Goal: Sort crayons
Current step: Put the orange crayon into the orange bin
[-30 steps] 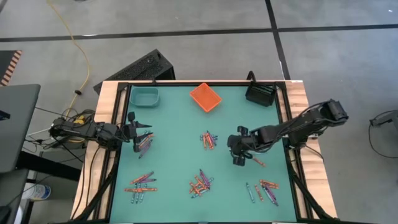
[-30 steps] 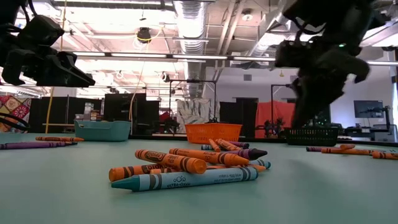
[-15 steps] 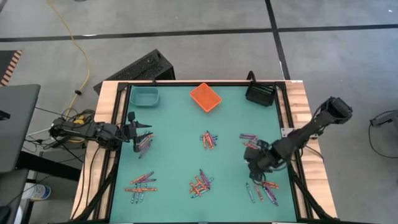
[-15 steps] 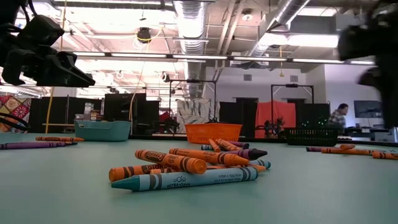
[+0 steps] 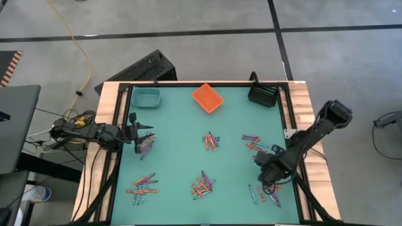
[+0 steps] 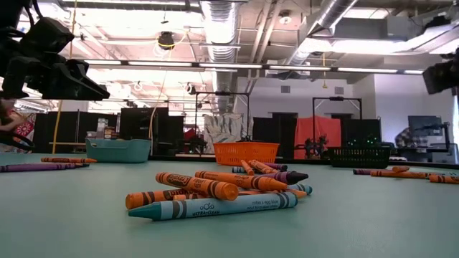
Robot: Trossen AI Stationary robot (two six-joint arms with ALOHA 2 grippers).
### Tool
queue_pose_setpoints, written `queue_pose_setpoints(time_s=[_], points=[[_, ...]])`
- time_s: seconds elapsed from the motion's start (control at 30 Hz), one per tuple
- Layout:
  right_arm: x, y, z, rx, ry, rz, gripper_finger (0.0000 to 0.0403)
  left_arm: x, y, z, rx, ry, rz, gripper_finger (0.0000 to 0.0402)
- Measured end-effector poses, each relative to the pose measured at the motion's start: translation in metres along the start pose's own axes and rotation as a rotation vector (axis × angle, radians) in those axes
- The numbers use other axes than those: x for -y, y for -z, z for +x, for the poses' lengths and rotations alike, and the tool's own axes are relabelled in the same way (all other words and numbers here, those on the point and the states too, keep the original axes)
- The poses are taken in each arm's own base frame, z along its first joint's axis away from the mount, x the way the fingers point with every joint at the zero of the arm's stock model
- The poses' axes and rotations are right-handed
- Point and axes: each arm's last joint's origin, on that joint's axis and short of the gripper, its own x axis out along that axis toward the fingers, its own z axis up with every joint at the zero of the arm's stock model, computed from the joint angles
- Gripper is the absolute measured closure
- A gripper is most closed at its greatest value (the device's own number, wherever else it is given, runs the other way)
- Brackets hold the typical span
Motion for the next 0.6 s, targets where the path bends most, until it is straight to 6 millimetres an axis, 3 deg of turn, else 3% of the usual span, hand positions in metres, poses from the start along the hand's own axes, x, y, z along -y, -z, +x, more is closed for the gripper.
queue_pose_setpoints(time_s=[0.43, 0.6], points=[[0.006, -0.001, 0.025, 0.000, -0.079, 0.044, 0.0277, 0.000, 0.000, 0.000, 0.000, 0.000, 0.000, 0.0269], [0.006, 0.000, 0.026, -0.004, -0.087, 0.041, 0.0314, 0.000, 0.000, 0.000, 0.000, 0.000, 0.000, 0.0269]])
